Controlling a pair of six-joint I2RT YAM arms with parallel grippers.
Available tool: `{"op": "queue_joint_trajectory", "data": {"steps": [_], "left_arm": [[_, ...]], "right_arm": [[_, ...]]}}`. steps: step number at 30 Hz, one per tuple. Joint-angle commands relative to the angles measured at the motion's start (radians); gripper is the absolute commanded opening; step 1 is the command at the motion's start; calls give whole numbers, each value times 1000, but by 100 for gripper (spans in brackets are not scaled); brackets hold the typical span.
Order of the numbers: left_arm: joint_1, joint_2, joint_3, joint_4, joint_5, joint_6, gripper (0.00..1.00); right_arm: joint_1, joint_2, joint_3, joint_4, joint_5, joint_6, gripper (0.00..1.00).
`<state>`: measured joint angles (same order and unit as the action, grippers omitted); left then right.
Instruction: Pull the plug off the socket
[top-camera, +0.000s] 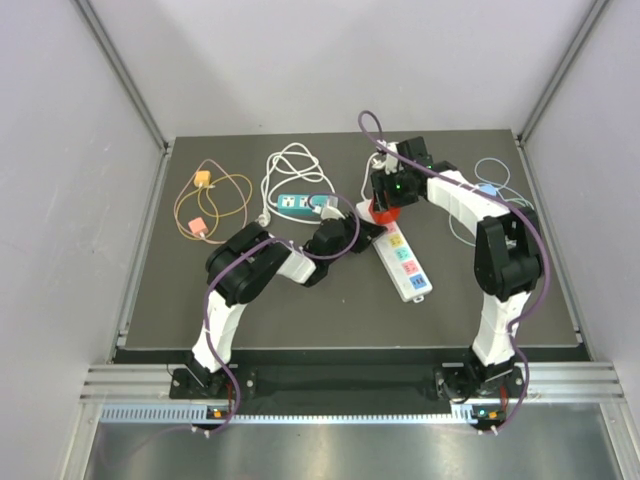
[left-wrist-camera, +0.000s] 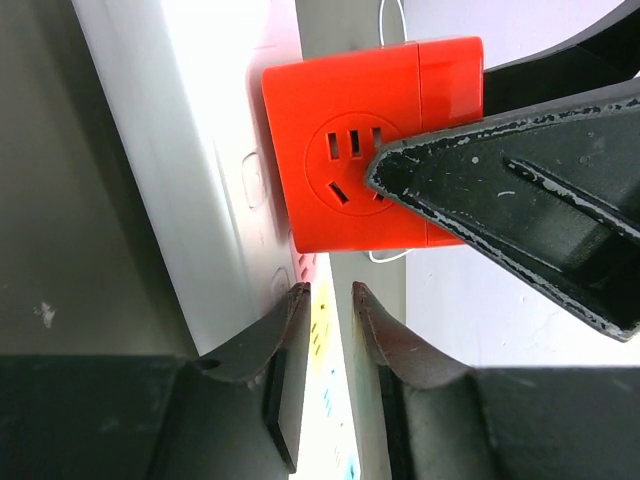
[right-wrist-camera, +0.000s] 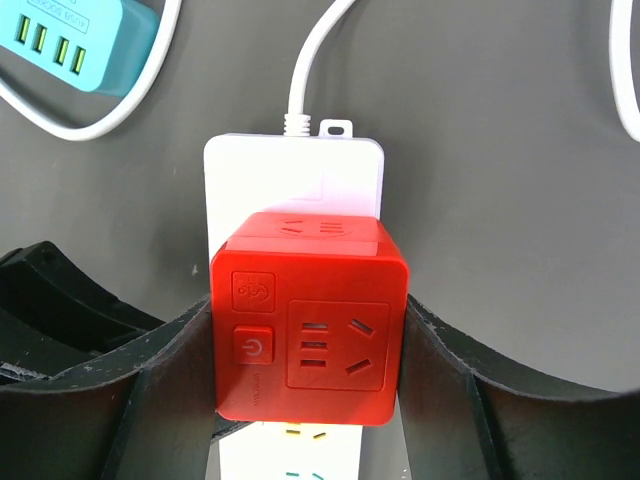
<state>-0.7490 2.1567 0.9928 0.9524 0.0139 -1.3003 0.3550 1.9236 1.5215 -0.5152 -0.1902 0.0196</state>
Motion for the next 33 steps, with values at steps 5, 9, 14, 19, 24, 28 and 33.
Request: {"op": "queue_joint_trajectory", "data": {"steps": [5, 9, 14, 19, 24, 28, 33], "left_arm": [[5, 77, -11, -322, -20, 105, 32], [5, 78, 12, -351, 9, 124, 33], [7, 84, 43, -411, 23, 151, 34], [7, 89, 72, -451, 35, 174, 34], [5, 91, 79, -466, 38, 182, 33], [5, 92, 86, -469, 43, 185, 33], [7, 92, 83, -469, 43, 184, 34]], "right_arm": [[-7, -81, 120, 96, -169, 111, 0], [-11, -75, 132, 98, -192, 128, 0], [-7, -75, 141, 99, -161, 94, 0], [13, -78, 155, 96, -88, 37, 0], [62, -83, 160, 95, -8, -44, 0], [101, -84, 166, 90, 110, -107, 0], [102, -83, 174, 87, 121, -124, 0]]}}
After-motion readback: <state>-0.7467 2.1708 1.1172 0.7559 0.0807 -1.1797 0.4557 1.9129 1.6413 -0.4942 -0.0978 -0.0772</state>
